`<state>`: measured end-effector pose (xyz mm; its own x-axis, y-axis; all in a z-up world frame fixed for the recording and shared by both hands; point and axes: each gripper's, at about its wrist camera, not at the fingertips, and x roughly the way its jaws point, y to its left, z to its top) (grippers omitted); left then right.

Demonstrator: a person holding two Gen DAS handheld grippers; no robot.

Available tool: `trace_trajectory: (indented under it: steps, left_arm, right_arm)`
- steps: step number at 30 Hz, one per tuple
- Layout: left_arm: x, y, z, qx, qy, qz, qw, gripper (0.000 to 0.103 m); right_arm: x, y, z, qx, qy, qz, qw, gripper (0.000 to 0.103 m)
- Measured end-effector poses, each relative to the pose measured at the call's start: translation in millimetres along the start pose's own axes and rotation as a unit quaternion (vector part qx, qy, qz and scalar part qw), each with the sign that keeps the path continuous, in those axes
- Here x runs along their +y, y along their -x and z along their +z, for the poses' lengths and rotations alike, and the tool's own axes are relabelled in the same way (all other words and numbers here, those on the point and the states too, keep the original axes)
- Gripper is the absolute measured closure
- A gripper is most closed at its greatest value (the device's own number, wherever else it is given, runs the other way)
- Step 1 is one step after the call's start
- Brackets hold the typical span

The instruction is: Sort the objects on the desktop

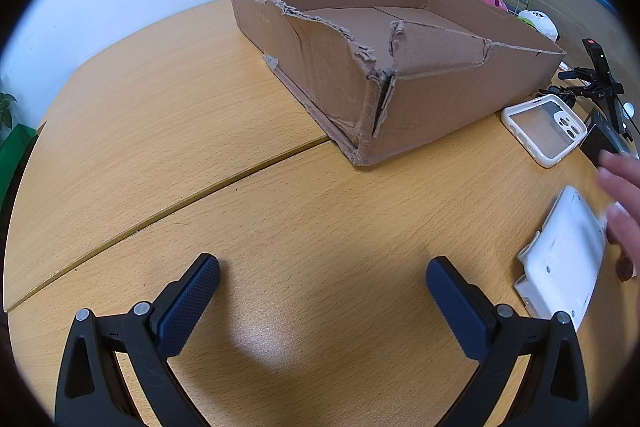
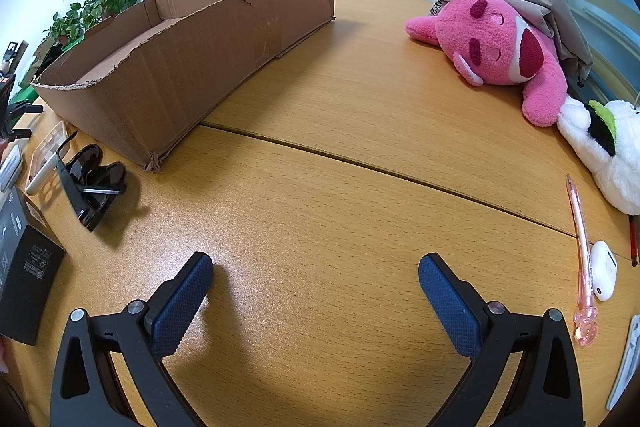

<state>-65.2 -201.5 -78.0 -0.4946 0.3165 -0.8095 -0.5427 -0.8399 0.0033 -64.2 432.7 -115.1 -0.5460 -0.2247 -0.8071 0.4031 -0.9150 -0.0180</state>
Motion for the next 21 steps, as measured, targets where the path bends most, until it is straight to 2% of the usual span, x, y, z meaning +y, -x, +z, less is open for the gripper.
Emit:
trace_trajectory:
  steps: [21]
  left_arm:
    - [1.8,-0.4,-1.4,0.000,0.001,0.001,1.0000,0.000]
  right_arm:
    - [0.2,-0.4,0.1,0.000,0.000,0.000,1.000,0.000]
